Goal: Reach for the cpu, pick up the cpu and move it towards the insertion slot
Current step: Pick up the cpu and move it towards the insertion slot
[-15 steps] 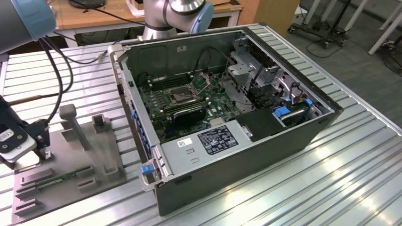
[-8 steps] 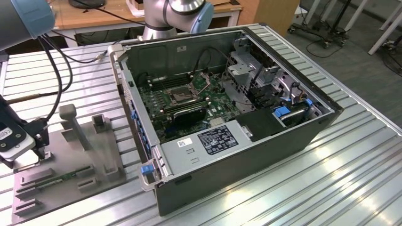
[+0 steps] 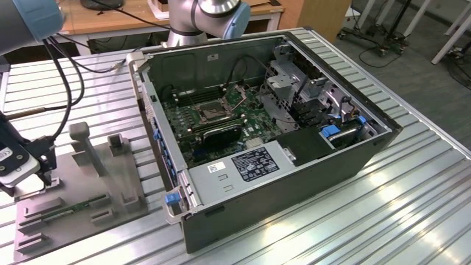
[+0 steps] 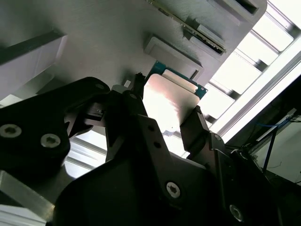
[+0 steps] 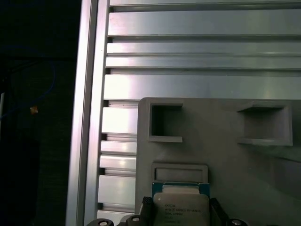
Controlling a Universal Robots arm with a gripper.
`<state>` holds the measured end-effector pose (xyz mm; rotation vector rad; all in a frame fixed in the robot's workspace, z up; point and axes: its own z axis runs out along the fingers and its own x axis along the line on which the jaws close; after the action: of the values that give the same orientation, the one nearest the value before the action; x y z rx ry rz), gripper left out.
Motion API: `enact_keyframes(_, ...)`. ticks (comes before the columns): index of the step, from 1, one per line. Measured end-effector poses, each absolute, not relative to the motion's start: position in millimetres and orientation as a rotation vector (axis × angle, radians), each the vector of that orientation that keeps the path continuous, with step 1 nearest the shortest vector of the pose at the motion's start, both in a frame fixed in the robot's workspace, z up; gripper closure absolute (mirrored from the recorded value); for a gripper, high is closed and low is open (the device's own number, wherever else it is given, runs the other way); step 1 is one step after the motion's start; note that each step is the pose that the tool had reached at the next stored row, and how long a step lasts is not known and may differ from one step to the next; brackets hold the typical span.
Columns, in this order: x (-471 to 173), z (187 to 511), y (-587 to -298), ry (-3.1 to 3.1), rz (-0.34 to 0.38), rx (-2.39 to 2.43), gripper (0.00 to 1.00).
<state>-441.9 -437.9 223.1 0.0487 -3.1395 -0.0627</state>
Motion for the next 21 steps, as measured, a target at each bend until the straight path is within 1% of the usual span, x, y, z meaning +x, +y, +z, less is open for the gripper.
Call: enact_keyframes(21,-441.9,228.1,-437.9,-3.139,-0.063,0.049,0.45)
